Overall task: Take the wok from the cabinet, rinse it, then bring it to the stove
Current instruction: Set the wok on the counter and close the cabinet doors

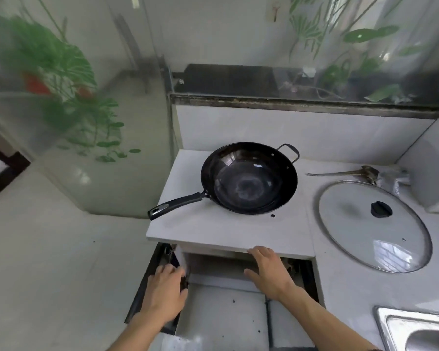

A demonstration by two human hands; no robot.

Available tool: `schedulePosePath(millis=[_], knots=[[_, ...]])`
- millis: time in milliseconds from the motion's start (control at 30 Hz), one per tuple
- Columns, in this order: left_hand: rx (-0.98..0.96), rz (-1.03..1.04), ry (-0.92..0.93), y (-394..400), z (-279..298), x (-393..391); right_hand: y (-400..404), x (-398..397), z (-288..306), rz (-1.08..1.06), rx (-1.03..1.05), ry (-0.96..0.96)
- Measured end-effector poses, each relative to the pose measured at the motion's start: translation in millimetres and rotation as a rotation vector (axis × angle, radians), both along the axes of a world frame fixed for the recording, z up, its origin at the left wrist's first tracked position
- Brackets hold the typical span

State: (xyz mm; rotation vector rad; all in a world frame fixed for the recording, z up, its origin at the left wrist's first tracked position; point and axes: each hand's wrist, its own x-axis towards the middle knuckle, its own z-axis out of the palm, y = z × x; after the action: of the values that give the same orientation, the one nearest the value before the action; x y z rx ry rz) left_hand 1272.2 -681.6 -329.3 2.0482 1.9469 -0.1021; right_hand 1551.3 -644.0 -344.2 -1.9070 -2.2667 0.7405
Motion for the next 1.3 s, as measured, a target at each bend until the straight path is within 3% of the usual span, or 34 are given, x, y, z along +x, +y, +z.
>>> schedulePosePath(millis=[400, 533, 633, 733, 867, 1300], knots=[[-0.023, 0.284, -0.236, -21, -54, -62, 21, -26, -28, 0.053, -0.072, -0.183], [0.037, 0.221, 0.016, -16, -72, -85, 36, -17, -40, -0.039, -0.134, -0.207], [-0.029, 0.206, 0.066, -11, -83, -93, 40, -10, -51, -0.05, -0.13, -0.25], [-0.138, 0.34, -0.13, -8, -94, -94, 38, -10, -58, -0.056, -0.128, -0.264], [-0.14, 0.568, -0.453, -8, -95, -93, 36, -10, -63, -0.036, -0.126, -0.287], [-0.163, 0.839, -0.742, -5, -92, -66, 48, 18, -45, 0.06, -0.155, -0.249]])
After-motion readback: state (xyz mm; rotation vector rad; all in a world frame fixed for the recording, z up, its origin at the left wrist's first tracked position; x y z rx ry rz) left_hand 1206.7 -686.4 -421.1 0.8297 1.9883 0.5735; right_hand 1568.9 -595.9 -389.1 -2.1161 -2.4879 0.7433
